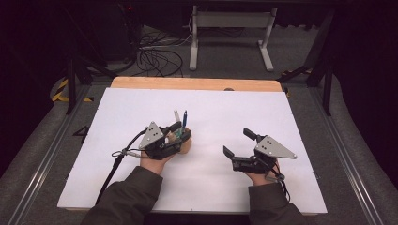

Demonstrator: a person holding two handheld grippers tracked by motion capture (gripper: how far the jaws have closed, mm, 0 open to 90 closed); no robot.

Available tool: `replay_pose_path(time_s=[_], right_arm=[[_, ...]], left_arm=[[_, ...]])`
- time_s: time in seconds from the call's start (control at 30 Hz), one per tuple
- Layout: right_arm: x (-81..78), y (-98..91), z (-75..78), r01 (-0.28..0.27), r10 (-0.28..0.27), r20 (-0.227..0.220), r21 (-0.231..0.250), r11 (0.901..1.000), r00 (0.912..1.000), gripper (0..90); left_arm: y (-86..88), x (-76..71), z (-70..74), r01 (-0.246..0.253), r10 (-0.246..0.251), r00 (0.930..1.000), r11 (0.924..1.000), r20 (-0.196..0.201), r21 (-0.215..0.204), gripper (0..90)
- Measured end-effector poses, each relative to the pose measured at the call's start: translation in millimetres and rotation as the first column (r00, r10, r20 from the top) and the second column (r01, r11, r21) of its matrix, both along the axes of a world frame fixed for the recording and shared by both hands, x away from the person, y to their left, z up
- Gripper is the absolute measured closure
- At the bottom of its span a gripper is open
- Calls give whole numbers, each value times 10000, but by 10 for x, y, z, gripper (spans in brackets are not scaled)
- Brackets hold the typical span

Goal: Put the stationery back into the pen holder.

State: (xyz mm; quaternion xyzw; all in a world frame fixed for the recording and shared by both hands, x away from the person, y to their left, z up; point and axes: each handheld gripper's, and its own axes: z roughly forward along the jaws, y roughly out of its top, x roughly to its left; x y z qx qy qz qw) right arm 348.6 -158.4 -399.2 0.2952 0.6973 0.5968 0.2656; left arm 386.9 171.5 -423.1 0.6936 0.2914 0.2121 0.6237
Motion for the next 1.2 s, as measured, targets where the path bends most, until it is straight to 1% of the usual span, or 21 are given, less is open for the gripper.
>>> replay_pose_path(time_s=[0.03,0.07,0.17,0.27,0.33,0.37,0.47,0.67,0.73,0.77,0.9,1.03,1.07,1.17,1.2], right_arm=[[-1,-1,0,12,-12,-15,1,10000,10000,70],[0,-1,-1,14,-14,-13,-1,10000,10000,70],[1,-6,-1,25,-25,-6,-3,10000,10000,70],[3,-14,-1,32,-32,1,-1,10000,10000,70],[4,-23,-1,35,-35,5,1,10000,10000,70],[7,-29,0,25,-25,32,18,10000,10000,70],[9,-55,2,78,-78,0,52,10000,10000,70],[12,-81,1,128,-128,-20,103,9999,9999,70],[13,-81,0,145,-145,-28,112,9998,9999,70],[15,-83,-2,131,-131,-8,88,9999,9999,70],[16,-91,-3,139,-139,-7,90,9999,9999,70],[15,-101,-5,176,-176,-10,127,9998,9998,70],[13,-103,-5,199,-198,-24,128,9997,9998,70],[14,-115,-4,191,-191,-12,122,9997,9998,70],[13,-120,-3,228,-228,-8,120,9997,9997,70]], left_arm=[[-1,-7,4,39,-39,9999,10000,-96,-51,455],[6,-2,12,17,-17,10000,10000,19,-30,449],[15,-7,27,28,-29,10000,9999,-88,-142,418],[30,-6,42,-6,5,10000,9999,-81,-163,382],[40,-11,50,-1,-5,9996,9998,-283,-218,344],[46,-13,53,40,-47,9995,9997,-317,-229,339],[61,-30,68,88,-90,9996,9999,-282,-79,331],[86,-50,98,102,-103,9998,9999,-189,-30,302],[93,-62,105,115,-116,9996,9999,-247,-51,294],[103,-62,113,85,-85,9998,10000,-177,6,290],[137,-80,140,73,-72,9998,9999,-189,86,262],[179,-90,171,47,-46,9999,10000,-106,81,243],[185,-97,178,62,-61,9998,10000,-170,54,239],[214,-106,194,39,-37,9999,9999,-117,164,230],[221,-112,196,62,-59,9998,9999,-173,155,229]])
